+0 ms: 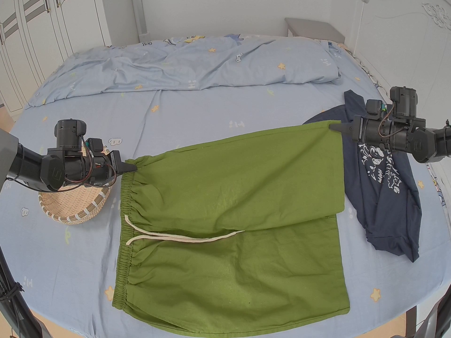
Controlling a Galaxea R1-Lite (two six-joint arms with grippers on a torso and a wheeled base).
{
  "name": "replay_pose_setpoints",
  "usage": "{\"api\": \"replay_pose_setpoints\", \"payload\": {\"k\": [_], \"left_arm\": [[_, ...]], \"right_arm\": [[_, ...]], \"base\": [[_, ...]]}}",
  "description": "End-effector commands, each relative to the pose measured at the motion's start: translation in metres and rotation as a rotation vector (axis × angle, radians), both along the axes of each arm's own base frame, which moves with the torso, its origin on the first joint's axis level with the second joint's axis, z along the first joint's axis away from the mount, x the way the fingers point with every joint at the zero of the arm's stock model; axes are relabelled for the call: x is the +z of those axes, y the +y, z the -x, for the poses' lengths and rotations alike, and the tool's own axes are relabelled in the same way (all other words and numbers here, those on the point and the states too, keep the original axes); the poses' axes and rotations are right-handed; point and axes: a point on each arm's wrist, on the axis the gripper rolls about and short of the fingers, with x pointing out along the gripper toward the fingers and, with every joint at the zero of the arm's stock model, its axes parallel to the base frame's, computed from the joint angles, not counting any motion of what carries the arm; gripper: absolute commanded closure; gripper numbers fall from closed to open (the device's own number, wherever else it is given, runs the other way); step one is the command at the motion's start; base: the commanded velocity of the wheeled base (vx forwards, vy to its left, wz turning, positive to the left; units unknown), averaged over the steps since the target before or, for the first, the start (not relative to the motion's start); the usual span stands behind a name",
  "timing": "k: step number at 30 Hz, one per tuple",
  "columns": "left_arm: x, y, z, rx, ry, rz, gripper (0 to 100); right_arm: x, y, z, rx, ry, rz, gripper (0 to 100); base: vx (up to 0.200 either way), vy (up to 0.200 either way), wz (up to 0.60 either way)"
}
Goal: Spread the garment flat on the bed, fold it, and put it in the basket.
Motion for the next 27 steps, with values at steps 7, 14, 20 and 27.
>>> {"api": "replay_pose_setpoints", "payload": {"k": [7, 14, 20, 27], "left_arm": [[-0.018, 0.002, -0.003, 0.032, -0.023, -0.014, 100], [-0.022, 0.003, -0.009, 0.036, -0.062, -0.013, 100], [-0.028, 0.002, -0.016, 0.036, -0.099, -0.011, 100], [-0.034, 0.003, -0.025, 0.048, -0.132, 0.006, 100]], "right_arm": [[0.003, 0.011, -0.049, 0.017, -0.032, 0.000, 100], [-0.004, 0.013, -0.072, 0.017, -0.035, 0.000, 100], [-0.014, 0.014, -0.082, 0.016, -0.021, 0.002, 100], [-0.017, 0.013, -0.087, 0.013, -0.026, 0.002, 100]], "base": [[0.000, 0.000, 0.00], [0.000, 0.000, 0.00], [0.000, 0.000, 0.00], [0.000, 0.000, 0.00]]}}
